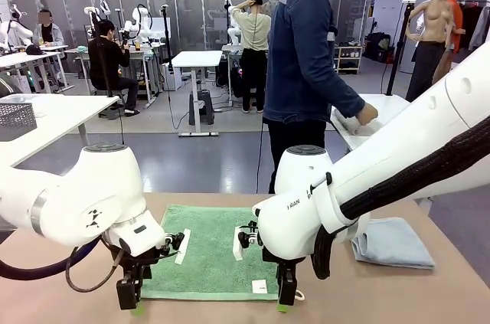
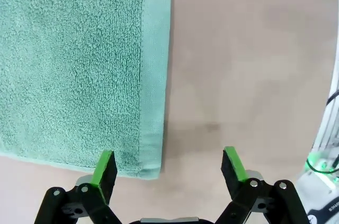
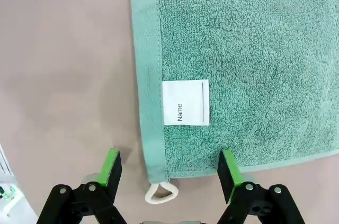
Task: Fold the towels and place them in the basket.
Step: When a person lays out a Towel with hook on the table, fold it in half twice.
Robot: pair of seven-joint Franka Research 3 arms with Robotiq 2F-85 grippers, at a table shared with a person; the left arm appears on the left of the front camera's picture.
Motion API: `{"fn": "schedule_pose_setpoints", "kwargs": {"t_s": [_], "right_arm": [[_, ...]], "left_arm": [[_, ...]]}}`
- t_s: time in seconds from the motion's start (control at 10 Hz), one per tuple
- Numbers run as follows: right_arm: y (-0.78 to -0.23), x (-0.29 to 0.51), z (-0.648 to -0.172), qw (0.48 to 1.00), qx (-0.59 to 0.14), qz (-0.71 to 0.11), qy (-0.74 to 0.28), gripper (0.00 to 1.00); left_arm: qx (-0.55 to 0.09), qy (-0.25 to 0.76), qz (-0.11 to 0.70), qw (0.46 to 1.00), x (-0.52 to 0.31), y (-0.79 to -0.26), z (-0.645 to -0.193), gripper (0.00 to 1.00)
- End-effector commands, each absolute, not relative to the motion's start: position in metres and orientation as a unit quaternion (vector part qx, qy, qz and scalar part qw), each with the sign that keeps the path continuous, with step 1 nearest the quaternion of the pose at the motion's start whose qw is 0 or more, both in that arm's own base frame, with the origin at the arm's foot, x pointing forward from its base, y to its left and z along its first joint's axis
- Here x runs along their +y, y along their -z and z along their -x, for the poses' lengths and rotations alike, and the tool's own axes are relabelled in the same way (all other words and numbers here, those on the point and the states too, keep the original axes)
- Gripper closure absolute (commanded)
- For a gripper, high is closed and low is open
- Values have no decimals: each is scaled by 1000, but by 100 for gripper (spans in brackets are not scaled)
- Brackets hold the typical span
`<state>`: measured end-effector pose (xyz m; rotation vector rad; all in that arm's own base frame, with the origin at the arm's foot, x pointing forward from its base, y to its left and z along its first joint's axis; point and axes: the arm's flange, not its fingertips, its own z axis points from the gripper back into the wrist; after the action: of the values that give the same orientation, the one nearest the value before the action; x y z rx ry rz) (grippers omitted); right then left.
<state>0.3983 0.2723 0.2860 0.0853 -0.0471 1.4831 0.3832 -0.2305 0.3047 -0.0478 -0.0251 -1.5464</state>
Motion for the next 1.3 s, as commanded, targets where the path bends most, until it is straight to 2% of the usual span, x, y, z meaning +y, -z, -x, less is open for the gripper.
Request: {"fn": "schedule_pose_setpoints", "kwargs": {"t_s": [0.0,0.4,0.6,0.9,1.0,1.1,1.2], "right_arm": [[-282,279,-401,741,-22,-29,-670,9],[-280,280,-401,741,-22,-32,-670,9],[-282,277,-401,742,-21,-29,-669,9],[-282,280,-401,742,-19,-31,-670,9],[-280,280,-403,744,-17,-31,-667,9],[-281,279,-402,746,-15,-32,-665,9],[-281,280,-401,746,-14,-32,-665,22]], "left_arm": [[-15,699,20,715,-229,-306,-382,0],[-12,696,23,718,-230,-298,-391,0],[-25,705,-8,709,-230,-289,-396,0],[-30,706,-11,707,-229,-286,-395,0],[-33,705,-10,709,-229,-286,-396,13],[-32,706,-10,707,-230,-287,-395,31],[-32,706,-8,707,-229,-288,-395,60]]}}
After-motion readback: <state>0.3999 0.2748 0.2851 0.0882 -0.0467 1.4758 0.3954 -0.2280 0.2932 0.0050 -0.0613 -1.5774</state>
